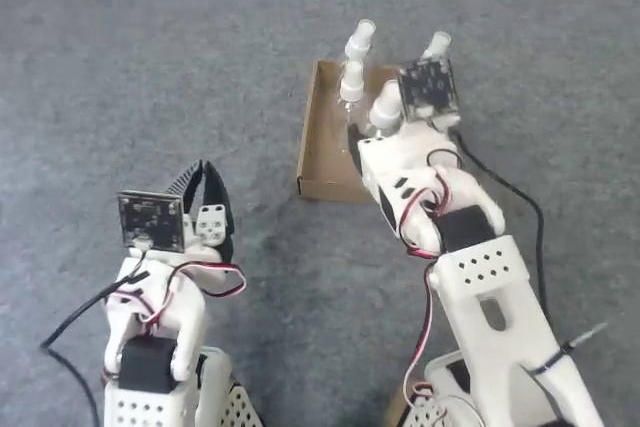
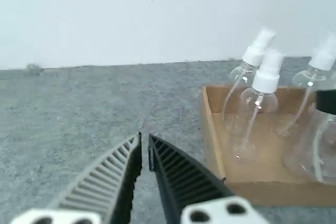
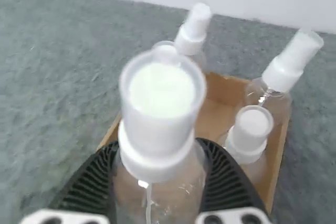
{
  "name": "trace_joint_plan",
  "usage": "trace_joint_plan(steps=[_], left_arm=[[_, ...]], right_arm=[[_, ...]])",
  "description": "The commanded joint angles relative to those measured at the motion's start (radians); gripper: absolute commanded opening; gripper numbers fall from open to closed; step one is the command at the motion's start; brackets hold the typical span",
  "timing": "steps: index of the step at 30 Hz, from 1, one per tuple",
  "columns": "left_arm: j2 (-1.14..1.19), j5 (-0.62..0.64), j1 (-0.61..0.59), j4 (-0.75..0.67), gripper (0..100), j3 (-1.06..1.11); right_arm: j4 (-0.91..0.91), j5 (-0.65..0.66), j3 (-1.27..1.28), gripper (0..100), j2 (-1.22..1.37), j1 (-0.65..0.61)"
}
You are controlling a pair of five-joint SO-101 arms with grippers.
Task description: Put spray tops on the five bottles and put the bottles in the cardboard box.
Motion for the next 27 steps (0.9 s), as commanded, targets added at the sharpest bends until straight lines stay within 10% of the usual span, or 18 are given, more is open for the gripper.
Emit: trace_joint_plan(steps=[1, 27], left_arm=[[-0.017, 0.002, 0.025, -0.009, 1, -0.005], [-0.018, 0.003, 0.023, -0.011, 1, 0.004]], right_arm=[[-0.242, -0.015, 0.103, 0.6, -0.021, 0.031], [-0.450, -0.015, 0.023, 0.6, 0.305, 0.033]])
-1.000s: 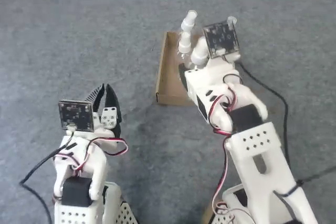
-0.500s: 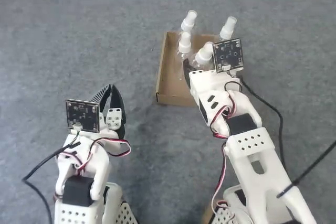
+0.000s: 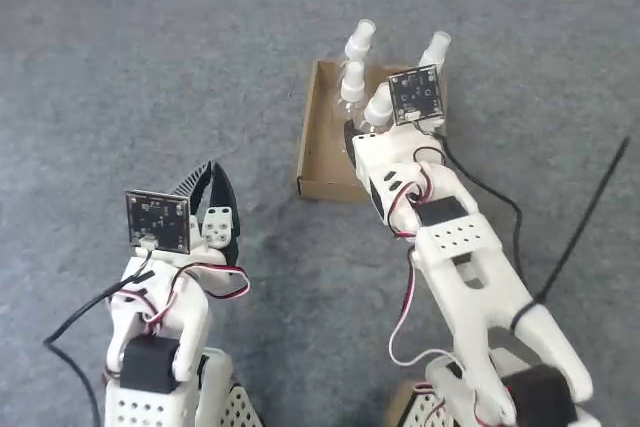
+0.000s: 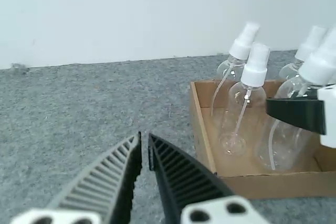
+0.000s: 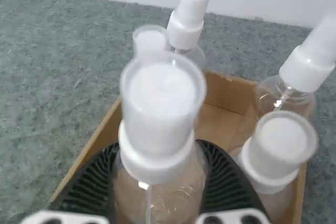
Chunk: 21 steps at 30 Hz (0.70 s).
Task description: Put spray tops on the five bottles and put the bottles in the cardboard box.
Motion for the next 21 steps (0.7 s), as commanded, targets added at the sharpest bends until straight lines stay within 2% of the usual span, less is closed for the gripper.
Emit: trace_joint_plan(steps=[1, 7, 21], left_arm=[[-0.011, 0.003, 0.000, -0.011, 1, -0.008], [-0.011, 0.003, 0.000, -0.011, 1, -0.008], [-0.011, 0.003, 0.000, -0.012, 1, -0.008]], right_arm=[[-0.050, -0.015, -0.075, 0.6, 0.039, 0.015], [-0.102, -0.012, -0.075, 0.6, 0.127, 0.015], [-0.091, -0.009, -0.074, 0.6, 0.168, 0.010]])
